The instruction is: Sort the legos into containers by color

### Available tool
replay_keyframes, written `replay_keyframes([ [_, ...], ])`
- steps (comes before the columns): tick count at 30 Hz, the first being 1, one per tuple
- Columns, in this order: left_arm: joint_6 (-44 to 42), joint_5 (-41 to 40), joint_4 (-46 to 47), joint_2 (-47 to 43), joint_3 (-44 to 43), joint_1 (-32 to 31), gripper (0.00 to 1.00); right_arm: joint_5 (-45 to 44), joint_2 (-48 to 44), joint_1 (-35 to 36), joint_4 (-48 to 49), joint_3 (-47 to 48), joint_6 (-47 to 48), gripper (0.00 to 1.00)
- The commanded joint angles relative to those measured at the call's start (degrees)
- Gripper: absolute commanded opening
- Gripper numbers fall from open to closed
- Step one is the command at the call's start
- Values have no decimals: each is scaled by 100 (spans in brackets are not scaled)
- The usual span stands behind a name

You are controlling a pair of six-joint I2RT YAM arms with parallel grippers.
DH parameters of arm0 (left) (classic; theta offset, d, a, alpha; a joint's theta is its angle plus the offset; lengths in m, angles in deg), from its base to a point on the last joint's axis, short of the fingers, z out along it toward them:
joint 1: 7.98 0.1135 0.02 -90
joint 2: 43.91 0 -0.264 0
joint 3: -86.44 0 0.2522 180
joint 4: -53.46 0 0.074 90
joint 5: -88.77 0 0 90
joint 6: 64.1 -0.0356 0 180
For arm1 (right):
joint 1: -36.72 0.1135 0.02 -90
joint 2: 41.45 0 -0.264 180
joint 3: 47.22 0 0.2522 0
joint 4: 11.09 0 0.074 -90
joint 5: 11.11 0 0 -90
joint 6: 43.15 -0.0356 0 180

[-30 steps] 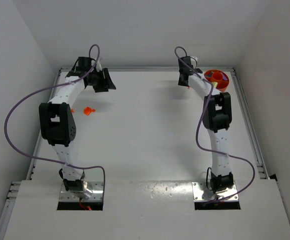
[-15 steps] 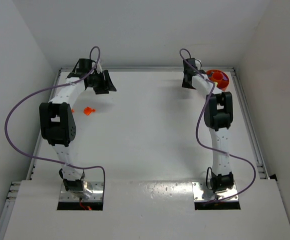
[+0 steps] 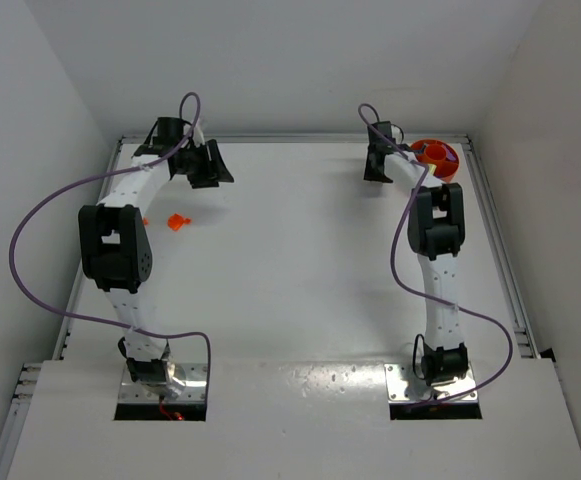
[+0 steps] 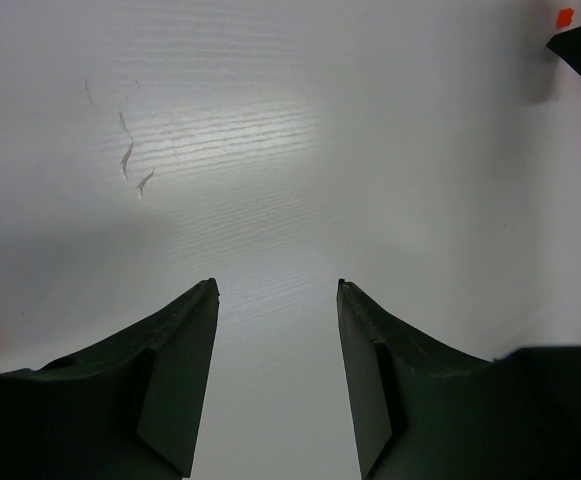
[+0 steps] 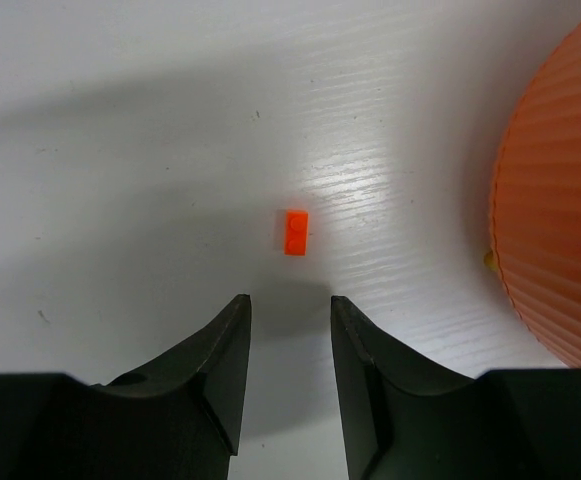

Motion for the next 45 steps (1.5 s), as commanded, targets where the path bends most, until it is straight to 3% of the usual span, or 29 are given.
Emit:
replay_keyframes([
  [1,52,79,148,-90,4,90,56,53,28,16,215,231,92,38],
  [22,52,237,148,-37,4,90,56,52,397,-89,49,644,-65,37],
  [45,158,343,148,69,-48,90,55,0,511,-195,-127,881,-224,24],
])
